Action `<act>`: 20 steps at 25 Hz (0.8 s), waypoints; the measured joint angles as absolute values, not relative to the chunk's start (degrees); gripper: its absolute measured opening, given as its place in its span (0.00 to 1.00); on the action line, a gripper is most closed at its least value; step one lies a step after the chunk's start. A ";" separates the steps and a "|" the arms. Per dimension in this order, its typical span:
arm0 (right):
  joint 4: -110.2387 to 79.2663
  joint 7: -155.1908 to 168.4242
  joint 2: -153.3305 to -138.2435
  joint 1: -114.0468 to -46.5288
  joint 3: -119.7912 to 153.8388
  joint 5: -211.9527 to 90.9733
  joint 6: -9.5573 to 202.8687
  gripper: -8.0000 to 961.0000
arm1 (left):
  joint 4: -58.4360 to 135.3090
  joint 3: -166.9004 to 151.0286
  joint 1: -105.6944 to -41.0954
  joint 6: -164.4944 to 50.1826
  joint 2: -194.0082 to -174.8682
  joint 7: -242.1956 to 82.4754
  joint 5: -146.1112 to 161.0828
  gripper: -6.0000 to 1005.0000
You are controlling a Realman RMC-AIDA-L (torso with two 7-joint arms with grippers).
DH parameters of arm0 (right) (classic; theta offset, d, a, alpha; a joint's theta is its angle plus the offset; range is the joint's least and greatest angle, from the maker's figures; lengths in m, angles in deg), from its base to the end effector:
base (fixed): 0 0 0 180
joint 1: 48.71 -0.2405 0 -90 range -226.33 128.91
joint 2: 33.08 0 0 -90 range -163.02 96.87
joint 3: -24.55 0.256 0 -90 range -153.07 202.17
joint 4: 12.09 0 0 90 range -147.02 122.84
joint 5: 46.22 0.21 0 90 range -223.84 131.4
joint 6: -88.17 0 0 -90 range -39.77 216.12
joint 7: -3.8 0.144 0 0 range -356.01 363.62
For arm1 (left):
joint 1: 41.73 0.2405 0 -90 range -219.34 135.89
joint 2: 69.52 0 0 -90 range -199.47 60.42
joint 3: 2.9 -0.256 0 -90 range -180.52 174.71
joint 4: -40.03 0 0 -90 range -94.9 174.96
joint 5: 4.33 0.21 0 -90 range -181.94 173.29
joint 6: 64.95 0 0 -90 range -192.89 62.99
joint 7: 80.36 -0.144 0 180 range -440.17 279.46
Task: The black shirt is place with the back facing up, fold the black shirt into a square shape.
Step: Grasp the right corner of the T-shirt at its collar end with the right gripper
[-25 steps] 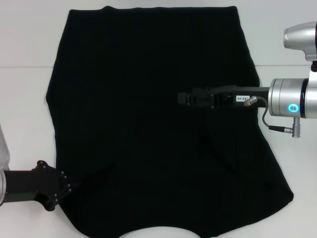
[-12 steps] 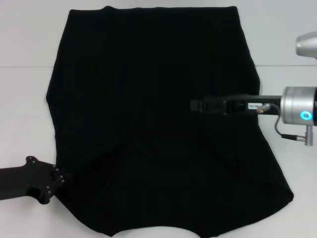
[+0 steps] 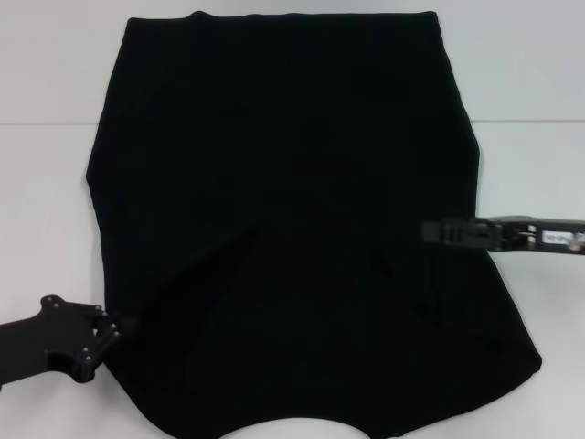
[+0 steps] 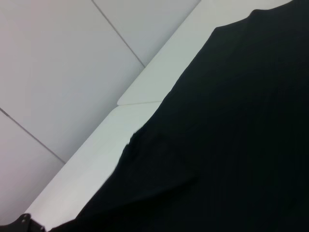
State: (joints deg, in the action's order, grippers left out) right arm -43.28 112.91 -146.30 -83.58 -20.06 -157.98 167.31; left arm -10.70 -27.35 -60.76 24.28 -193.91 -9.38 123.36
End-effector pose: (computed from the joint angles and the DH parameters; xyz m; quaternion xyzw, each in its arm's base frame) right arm 0.2698 0.3687 0.0151 -0.8545 0.4506 0.2274 0.1226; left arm -0.3366 0.2732 0.0241 -0.9243 -0.2414 -0.1555 0.2514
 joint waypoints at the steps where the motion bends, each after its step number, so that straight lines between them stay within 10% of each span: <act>1: -43.28 112.91 -145.96 -83.09 -19.75 -158.05 168.17 0.73 | -10.15 -27.30 -60.72 24.41 -193.91 -9.88 123.09 0.02; 20: -43.67 118.11 -141.68 -80.43 -17.38 -163.00 172.72 0.73 | -7.23 -25.76 -60.71 21.13 -193.71 -13.85 122.99 0.02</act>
State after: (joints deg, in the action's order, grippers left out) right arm -43.67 118.11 -141.68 -80.43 -17.38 -163.00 172.72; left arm -7.23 -25.76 -60.71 21.13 -193.71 -13.85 122.99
